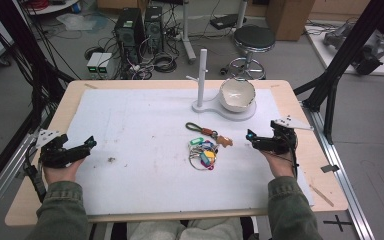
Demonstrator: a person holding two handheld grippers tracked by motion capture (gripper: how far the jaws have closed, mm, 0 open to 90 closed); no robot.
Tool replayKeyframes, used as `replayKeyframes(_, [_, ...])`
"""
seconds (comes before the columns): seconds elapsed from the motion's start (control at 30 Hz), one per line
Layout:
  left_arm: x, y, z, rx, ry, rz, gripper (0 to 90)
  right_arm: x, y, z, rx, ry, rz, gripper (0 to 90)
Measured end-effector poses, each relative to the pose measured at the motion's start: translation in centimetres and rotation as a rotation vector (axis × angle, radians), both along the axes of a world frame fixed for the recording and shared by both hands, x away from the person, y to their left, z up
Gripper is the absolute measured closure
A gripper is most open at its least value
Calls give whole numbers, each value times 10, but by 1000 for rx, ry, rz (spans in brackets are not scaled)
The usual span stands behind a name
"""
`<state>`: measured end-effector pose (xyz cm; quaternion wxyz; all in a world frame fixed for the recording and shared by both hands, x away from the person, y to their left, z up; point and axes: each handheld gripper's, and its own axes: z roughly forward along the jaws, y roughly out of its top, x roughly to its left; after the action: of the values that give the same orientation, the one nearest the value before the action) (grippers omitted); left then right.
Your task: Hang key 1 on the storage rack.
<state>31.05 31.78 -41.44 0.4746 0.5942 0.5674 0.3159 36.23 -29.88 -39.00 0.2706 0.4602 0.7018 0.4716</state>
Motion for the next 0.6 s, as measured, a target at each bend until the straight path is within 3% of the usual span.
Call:
replayKeyframes(0.2, [1,-3,-1,8,14,-14,17,14,11,1,-16,35,38,5])
replayKeyframes(0.6, [1,-2,-1,5,11,-10,17,30,33,4,-56,57,90,5])
